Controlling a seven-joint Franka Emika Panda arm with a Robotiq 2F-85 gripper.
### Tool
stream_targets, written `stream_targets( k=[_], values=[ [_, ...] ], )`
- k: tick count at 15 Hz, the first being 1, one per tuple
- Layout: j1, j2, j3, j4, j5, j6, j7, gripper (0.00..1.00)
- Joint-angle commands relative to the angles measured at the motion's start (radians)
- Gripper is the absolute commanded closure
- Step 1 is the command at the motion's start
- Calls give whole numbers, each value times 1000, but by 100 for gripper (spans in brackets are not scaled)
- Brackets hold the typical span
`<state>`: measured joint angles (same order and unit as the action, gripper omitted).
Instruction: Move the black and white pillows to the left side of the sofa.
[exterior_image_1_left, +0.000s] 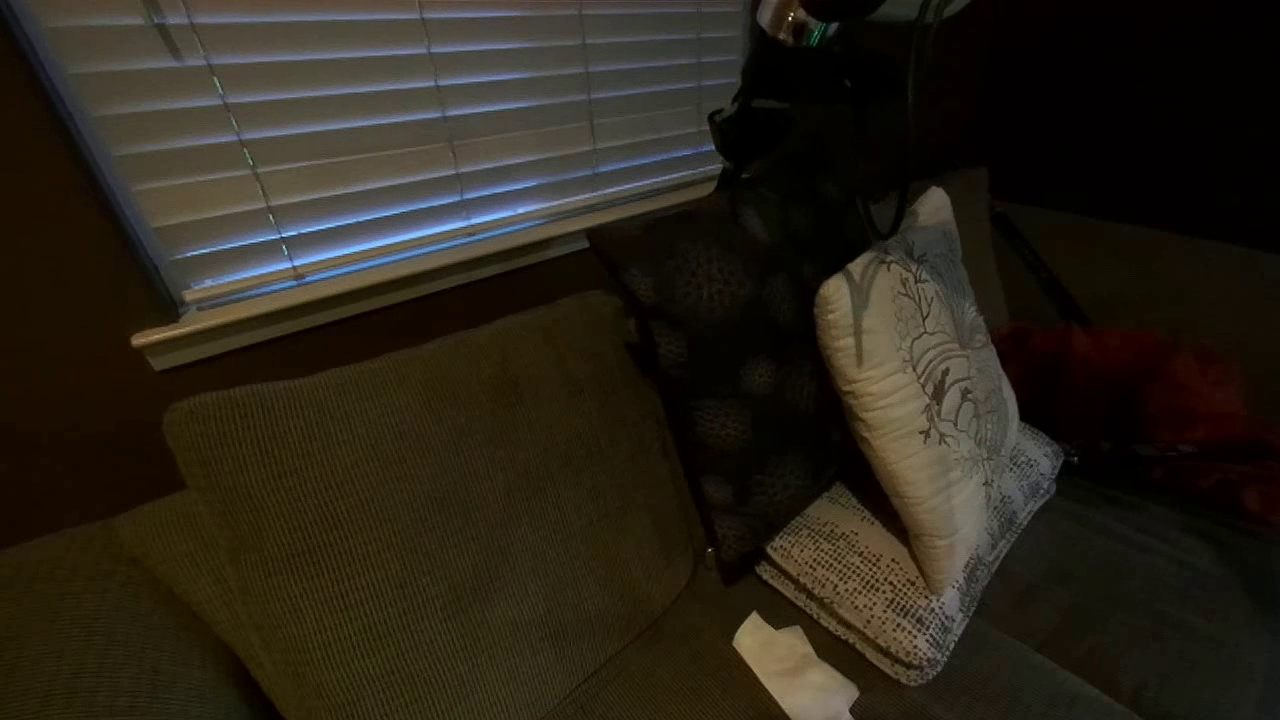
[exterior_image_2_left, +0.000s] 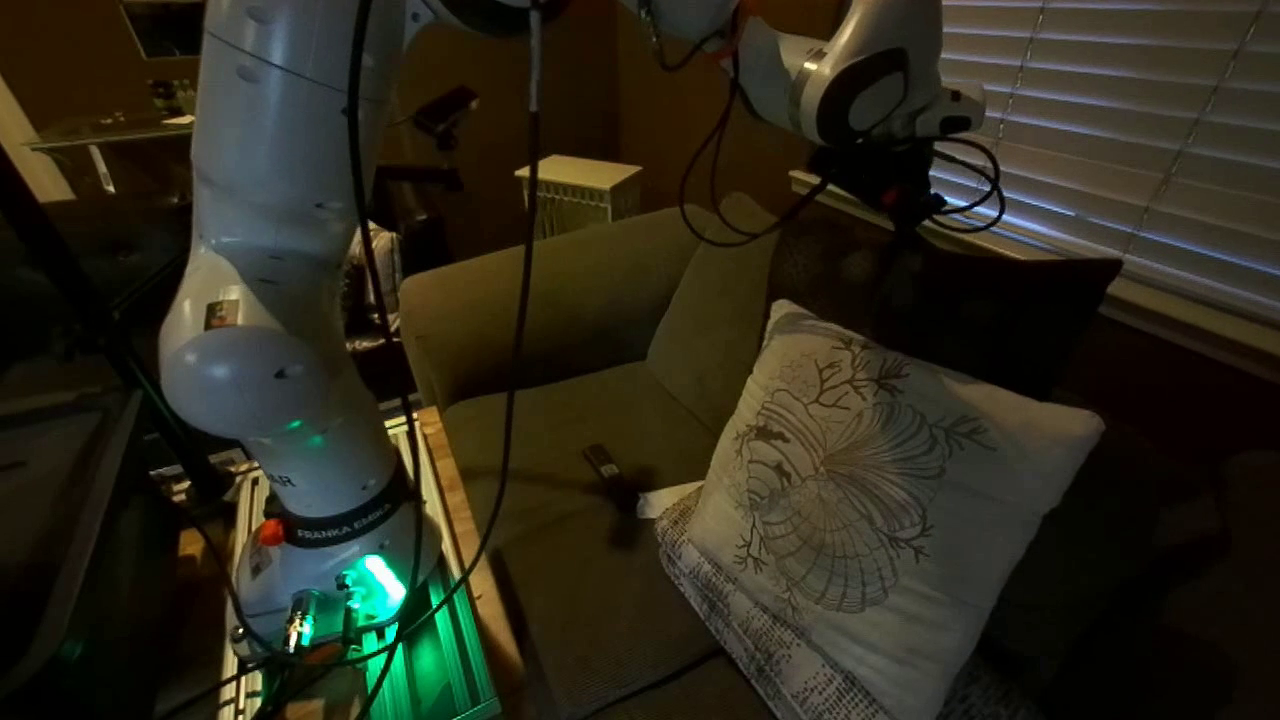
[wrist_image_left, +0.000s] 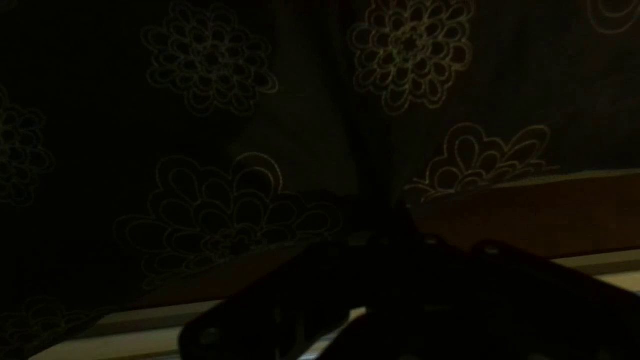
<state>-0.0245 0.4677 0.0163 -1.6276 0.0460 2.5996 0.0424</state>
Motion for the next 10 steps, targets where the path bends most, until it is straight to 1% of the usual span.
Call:
stream_targets(
  k=[1, 6, 10],
  values=[
    [-17, -91, 48, -47, 55, 41, -79, 99],
    [-15, -115, 97, -62, 116, 41, -153, 99],
    [-1, -104, 126, -61, 120, 14, -181, 99]
  ],
)
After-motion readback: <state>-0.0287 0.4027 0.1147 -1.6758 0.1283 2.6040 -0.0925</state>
